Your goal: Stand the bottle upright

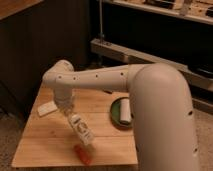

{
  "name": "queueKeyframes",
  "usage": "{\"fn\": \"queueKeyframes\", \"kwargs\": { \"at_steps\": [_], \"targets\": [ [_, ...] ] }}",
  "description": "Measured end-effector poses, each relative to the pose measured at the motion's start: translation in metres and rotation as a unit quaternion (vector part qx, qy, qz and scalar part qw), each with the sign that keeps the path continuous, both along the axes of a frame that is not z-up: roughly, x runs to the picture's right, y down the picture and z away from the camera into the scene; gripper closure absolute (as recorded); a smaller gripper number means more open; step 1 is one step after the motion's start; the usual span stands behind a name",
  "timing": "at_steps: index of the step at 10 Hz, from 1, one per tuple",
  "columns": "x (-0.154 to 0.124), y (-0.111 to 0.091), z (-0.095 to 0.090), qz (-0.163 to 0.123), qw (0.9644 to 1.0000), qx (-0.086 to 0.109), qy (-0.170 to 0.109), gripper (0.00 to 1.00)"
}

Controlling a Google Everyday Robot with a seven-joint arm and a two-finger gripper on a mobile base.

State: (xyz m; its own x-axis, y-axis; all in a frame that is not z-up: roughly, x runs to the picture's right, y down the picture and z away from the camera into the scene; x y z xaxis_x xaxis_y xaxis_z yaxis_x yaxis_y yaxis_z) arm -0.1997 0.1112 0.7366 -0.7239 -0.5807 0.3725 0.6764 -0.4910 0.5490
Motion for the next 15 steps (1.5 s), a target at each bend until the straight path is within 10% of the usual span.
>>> {"fn": "queueKeyframes", "kwargs": {
  "at_steps": [11,15],
  "targets": [
    [0.003,-0.009,-0.01,0.029,0.9952,0.04,-0.084,1.0],
    [0.006,-0.015,-0.012,0.045,0.9911,0.064,-0.108,0.73]
  ]
}}
